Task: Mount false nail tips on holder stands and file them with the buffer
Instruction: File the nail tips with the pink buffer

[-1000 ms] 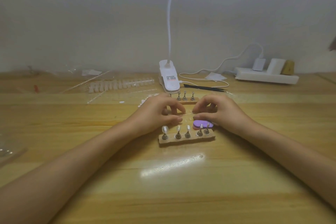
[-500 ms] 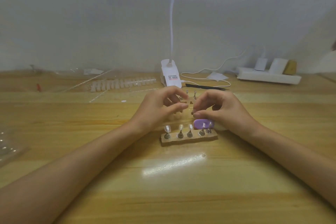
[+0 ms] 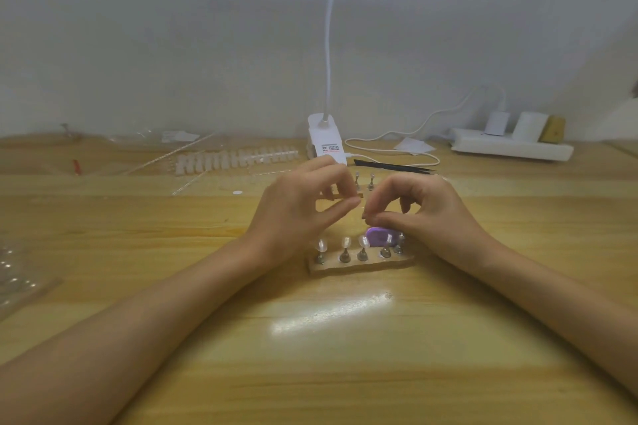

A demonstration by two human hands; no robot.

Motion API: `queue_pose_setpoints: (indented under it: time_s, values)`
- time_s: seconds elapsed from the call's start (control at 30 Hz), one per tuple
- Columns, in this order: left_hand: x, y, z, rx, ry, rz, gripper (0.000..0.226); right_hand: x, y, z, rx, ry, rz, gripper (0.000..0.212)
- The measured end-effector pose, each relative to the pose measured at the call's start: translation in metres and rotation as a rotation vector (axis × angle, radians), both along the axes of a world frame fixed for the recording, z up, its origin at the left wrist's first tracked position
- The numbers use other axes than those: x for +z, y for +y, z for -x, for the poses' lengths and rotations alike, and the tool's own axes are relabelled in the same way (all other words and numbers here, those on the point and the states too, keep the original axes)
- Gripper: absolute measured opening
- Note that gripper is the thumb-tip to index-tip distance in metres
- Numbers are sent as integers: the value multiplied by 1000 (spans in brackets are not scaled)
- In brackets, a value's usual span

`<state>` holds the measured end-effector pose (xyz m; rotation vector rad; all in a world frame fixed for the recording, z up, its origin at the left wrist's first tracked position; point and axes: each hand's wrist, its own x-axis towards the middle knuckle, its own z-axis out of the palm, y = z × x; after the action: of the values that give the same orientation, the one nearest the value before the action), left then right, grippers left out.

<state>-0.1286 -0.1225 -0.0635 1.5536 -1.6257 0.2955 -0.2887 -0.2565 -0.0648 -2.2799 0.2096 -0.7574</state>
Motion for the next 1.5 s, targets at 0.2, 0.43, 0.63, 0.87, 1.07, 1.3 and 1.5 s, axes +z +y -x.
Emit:
queue_pose_setpoints:
  time_s: [0.2,0.43,0.63,0.87,1.07,1.3,1.5]
  values:
    - [3,-6,-2,-154,784,-351,16,-2,-2,1,-31,-75,372,22]
    - [-1,-2,-13,-8,765,-149,11,-2,-16,-2,-75,117,-22,6]
    - [-4,1,-13,-39,780,-168,10,9,-26,7,-85,229,-103,20]
    - [-6,3,-9,-150,737,-240,12,12,-31,15,102,430,-133,22]
    - [-6,4,-6,-204,710,-277,11,4,-32,12,34,320,-96,17]
    - [-4,2,-3,-236,692,-281,11,2,-21,6,110,177,-167,23]
    - [-4,2,-4,-248,668,-299,10,-4,-12,3,145,159,-215,21]
